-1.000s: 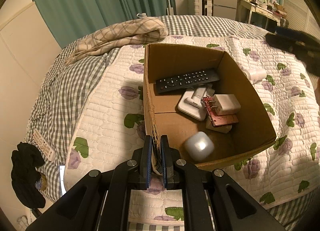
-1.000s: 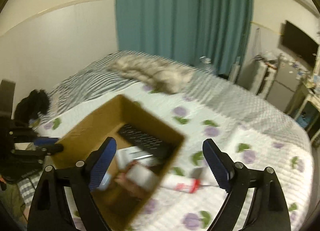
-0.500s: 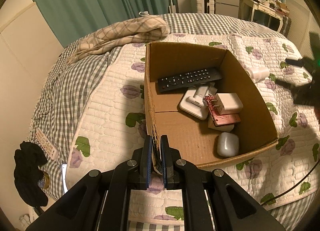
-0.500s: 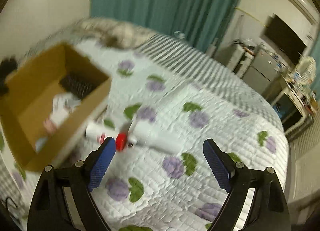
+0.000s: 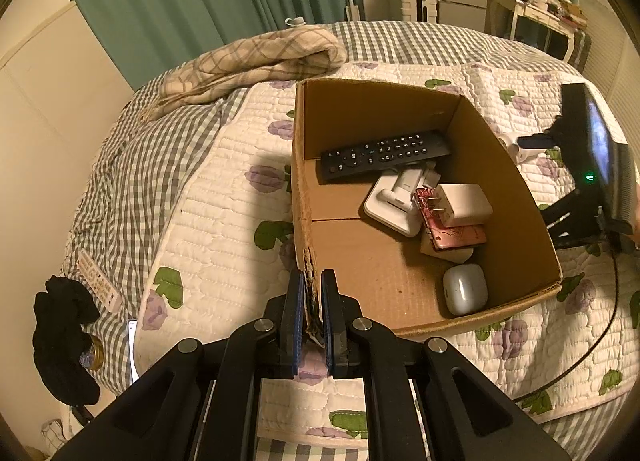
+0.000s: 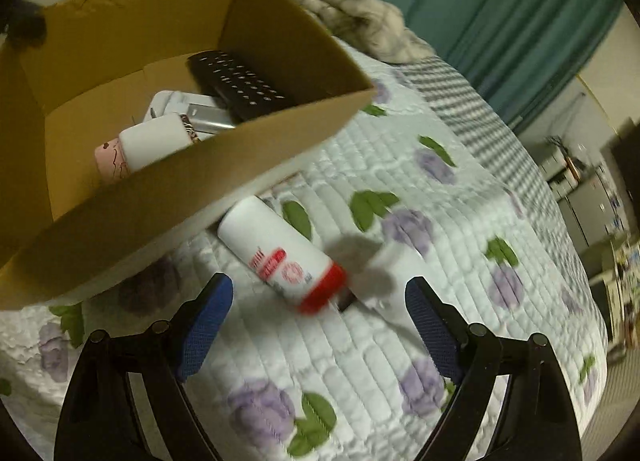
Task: Organize rigid objects
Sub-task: 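Grasp the red-capped white bottle with the right gripper, then place the red-capped bottle into the box with the right gripper, release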
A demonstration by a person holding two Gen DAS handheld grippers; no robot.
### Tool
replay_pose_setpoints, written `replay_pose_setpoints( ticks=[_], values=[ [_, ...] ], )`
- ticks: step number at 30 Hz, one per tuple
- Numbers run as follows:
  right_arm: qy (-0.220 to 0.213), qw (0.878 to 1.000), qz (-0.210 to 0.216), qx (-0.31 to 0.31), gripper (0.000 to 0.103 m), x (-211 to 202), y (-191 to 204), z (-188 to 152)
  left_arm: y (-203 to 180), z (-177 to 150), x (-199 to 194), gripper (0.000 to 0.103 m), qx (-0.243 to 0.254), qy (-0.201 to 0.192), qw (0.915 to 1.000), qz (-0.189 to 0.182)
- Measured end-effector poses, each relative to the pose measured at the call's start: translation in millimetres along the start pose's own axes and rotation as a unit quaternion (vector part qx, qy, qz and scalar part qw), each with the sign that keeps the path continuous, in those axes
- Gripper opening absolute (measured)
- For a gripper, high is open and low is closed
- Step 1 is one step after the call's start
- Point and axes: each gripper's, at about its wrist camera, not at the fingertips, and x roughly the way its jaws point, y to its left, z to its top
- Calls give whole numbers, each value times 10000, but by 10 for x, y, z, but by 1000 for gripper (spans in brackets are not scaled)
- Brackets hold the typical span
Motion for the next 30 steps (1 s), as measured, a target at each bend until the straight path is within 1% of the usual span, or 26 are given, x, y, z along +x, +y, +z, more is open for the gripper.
replay_pose_setpoints(
  ticks=[4, 5, 8, 11, 14, 15, 18, 21, 24, 26, 30],
  values=[
    [-4, 9992, 107, -382, 82, 157, 114, 91, 7, 0, 3, 7, 3, 8, 10000, -8],
    [11, 9988, 193, -453, 74, 200, 137, 111, 6, 0, 3, 7, -5, 10, 10000, -10],
    [97, 9976, 310, -615, 64, 331, 194, 140, 1, -10, 6, 7, -2, 12, 10000, -34],
    [154, 9977, 373, -547, 64, 421, 183, 143, 1, -18, 9, 7, 5, 11, 10000, -58],
    [165, 9983, 432, -352, 61, 400, 133, 131, 2, -19, 10, 7, -1, 14, 10000, -61],
    [135, 9986, 427, -270, 58, 361, 121, 117, 2, -20, 10, 7, -3, 13, 10000, -67],
    [98, 9989, 466, 54, 54, 234, 62, 65, 0, -21, 14, 7, 12, 7, 10000, -80],
    [52, 9980, 394, 490, 47, 59, -13, -5, -3, -19, 7, 7, 34, -4, 10000, -74],
    [-2, 9966, 194, 797, 41, -120, -50, -87, -5, -20, 1, 7, 37, -20, 10000, -70],
    [-102, 9947, 141, 1016, 40, -267, -58, -147, -6, -18, 2, 7, 41, -17, 10000, -69],
    [-352, 9922, 10, 1196, 39, -563, -14, -172, -9, -22, 1, 7, 43, -13, 10000, -64]
  ],
)
